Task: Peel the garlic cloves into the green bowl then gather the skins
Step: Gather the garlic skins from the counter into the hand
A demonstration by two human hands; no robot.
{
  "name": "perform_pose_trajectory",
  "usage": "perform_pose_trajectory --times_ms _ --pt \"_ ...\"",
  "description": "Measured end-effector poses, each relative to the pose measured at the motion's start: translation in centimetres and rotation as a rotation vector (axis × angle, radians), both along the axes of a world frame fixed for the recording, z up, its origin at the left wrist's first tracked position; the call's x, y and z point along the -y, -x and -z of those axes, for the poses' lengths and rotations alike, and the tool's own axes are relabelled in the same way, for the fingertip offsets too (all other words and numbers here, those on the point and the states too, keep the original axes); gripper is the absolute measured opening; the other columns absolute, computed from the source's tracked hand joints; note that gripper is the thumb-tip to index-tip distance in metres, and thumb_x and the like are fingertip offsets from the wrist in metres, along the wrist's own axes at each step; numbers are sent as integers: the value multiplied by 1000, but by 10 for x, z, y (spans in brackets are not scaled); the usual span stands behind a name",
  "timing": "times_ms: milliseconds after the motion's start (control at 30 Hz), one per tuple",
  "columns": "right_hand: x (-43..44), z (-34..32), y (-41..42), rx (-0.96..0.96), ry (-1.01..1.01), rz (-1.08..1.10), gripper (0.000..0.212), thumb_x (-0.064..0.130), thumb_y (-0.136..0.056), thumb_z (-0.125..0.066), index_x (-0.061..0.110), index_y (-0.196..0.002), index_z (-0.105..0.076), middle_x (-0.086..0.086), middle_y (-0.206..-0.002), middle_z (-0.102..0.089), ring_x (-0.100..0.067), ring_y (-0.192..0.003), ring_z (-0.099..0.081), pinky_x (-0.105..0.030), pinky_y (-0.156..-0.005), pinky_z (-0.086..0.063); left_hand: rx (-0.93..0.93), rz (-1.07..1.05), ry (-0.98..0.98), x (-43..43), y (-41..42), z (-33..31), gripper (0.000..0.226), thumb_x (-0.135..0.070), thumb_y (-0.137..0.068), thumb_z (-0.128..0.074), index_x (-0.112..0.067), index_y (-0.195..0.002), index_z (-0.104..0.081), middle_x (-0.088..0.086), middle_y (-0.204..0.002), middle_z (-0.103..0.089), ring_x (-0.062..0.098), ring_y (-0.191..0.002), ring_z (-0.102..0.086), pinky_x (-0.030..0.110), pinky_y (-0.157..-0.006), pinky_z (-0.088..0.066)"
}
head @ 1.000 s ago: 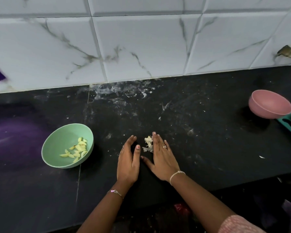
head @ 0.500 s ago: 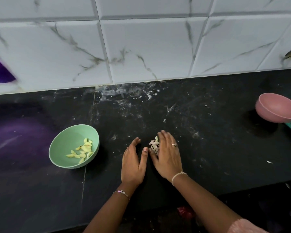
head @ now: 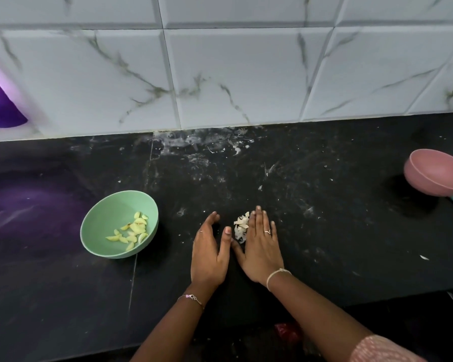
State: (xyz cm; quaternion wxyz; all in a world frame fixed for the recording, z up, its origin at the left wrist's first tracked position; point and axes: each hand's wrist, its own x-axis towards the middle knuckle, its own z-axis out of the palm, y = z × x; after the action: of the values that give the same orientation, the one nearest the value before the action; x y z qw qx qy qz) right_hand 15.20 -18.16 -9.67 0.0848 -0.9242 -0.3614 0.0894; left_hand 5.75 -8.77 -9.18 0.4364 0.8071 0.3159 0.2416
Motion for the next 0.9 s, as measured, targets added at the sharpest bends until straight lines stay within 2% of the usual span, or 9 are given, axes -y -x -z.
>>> perform_pose_trajectory --times_ms 133,267,367,533,633,700,733,800,900 --pt "6 -9 -12 -98 -161 -125 82 54 -98 -37 20 -154 13 1 -161 19 -16 -148 17 -32 -120 1 30 -11 32 0 1 -1 61 -57 -93 -33 -23 -144 -36 -13 -138 -49 -1 -129 -40 27 -108 -33" --pt "5 -20 -25 -26 -22 -388 64 49 -100 -39 37 -154 -7 -1 -164 -1 -23 -150 0 -38 -120 -14 50 -20 71 -2 2 0 65 -62 -91 -31 -23 -143 -36 -14 -137 -49 -1 -128 -41 26 -107 -34" --pt "3 -24 -32 33 35 -471 54 44 -102 -36 34 -153 -19 -3 -163 -9 -23 -149 -7 -39 -118 -26 75 -28 96 -3 2 1 66 -62 -90 -32 -23 -143 -37 -14 -136 -50 -1 -128 -42 27 -107 -35" --pt "17 -18 -34 125 -33 -530 58 6 -95 -51 23 -149 -36 -3 -154 -34 -22 -142 -32 -33 -101 -47 128 -21 164 -5 2 2 69 -67 -88 -34 -23 -142 -39 -15 -135 -51 -2 -127 -44 26 -106 -36" --pt "18 -11 -32 228 -182 -542 45 6 -81 -69 16 -125 -64 -5 -125 -63 -22 -113 -62 -28 -74 -58 240 -63 346 -6 1 -4 62 -62 -91 -41 -20 -137 -45 -10 -133 -55 0 -125 -49 25 -106 -39" --pt "14 -10 -34 294 -251 -531 29 14 -87 -52 15 -110 -71 -2 -111 -68 -19 -99 -67 -26 -63 -59 313 -105 504 -10 0 -10 54 -56 -95 -39 -18 -132 -52 -6 -129 -60 2 -122 -53 26 -107 -38" --pt "12 -9 -35 306 -269 -533 31 16 -89 -46 15 -105 -73 -1 -106 -69 -19 -94 -67 -27 -60 -59 335 -120 571 -13 0 -12 54 -55 -94 -35 -18 -128 -56 -6 -126 -62 2 -120 -54 27 -108 -38" --pt "9 -7 -39 291 -249 -553 19 11 -88 -58 13 -102 -72 -1 -101 -67 -20 -90 -65 -31 -59 -59 379 -147 706 -19 -2 -15 56 -53 -97 -29 -17 -123 -62 -3 -122 -66 6 -119 -57 31 -110 -37" --pt "4 -6 -44 259 -228 -563 22 3 -79 -68 12 -99 -71 -1 -96 -67 -20 -87 -65 -31 -63 -59 487 -162 978 -25 -5 -19 49 -41 -104 -28 -11 -117 -65 5 -119 -69 16 -117 -60 34 -109 -38"
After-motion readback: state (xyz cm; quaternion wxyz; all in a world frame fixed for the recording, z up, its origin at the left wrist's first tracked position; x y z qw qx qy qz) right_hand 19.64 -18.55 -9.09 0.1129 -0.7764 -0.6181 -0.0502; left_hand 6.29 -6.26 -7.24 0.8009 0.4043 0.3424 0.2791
